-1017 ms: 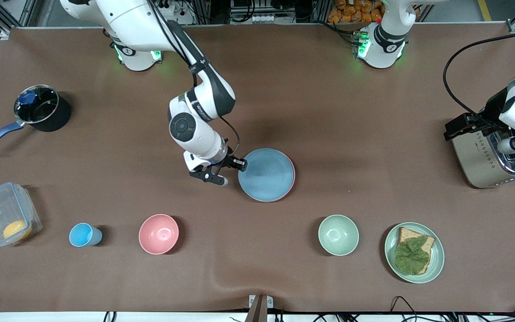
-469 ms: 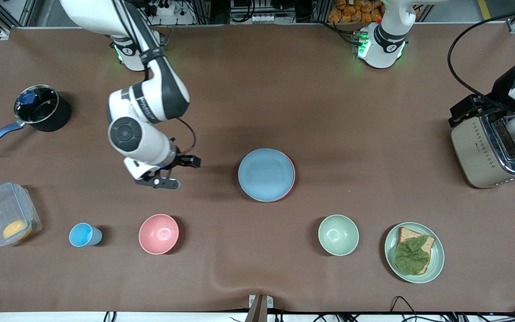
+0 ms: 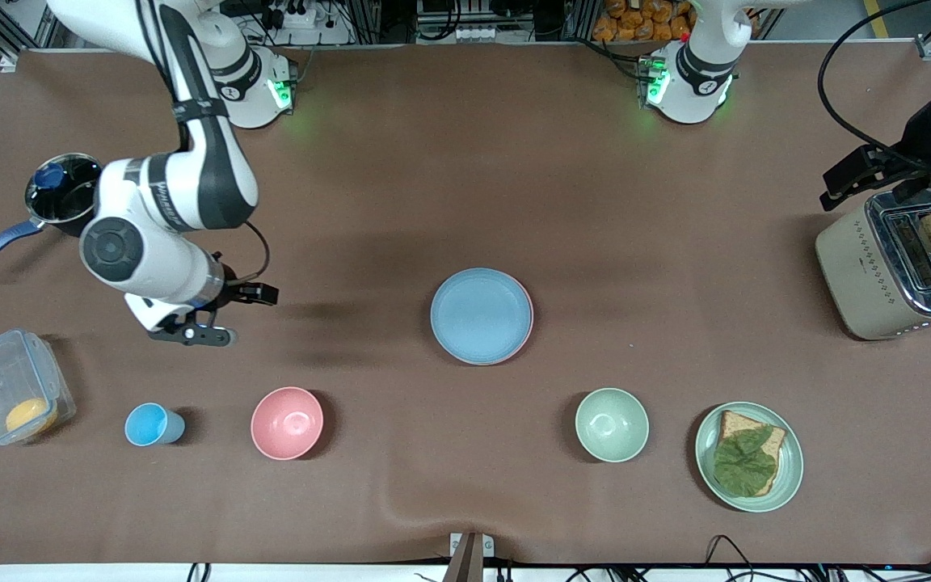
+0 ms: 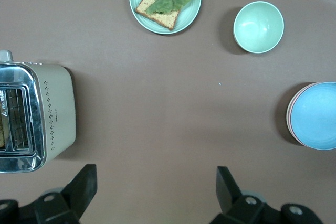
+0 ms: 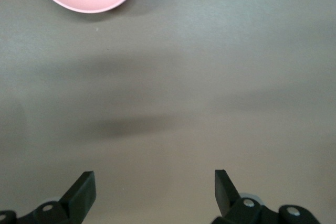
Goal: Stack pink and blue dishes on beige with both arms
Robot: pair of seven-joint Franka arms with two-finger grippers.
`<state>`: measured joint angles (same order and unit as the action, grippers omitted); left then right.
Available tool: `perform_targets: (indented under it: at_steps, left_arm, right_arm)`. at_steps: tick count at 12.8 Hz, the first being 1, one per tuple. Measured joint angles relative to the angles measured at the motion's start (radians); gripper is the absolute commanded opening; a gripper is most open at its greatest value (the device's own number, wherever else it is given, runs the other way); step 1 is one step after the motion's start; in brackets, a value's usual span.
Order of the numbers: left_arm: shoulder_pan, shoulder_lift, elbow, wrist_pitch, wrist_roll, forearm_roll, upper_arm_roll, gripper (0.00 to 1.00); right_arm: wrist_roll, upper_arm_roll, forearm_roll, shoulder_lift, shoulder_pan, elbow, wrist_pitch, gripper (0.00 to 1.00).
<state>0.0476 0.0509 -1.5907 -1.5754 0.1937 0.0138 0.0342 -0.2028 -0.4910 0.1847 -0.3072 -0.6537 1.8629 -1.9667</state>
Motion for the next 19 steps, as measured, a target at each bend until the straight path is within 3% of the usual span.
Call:
perform_targets:
  at_steps: [4,9,19]
  left_arm:
    - [0.000,0.000,-0.004,0.000,0.000,0.000,0.010,1.00]
    - [0.000,0.001,-0.004,0.000,0.000,0.000,0.022,1.00]
    - [0.000,0.001,-0.004,0.000,0.000,0.000,0.022,1.00]
  right_arm:
    - [0.071,-0.014,-0.018,0.039,0.016,0.021,0.000,1.00]
    - [0.296,-0.032,-0.021,0.081,0.195,0.045,0.029,1.00]
    - [0.291,-0.016,-0.021,0.172,0.184,-0.045,0.141,1.00]
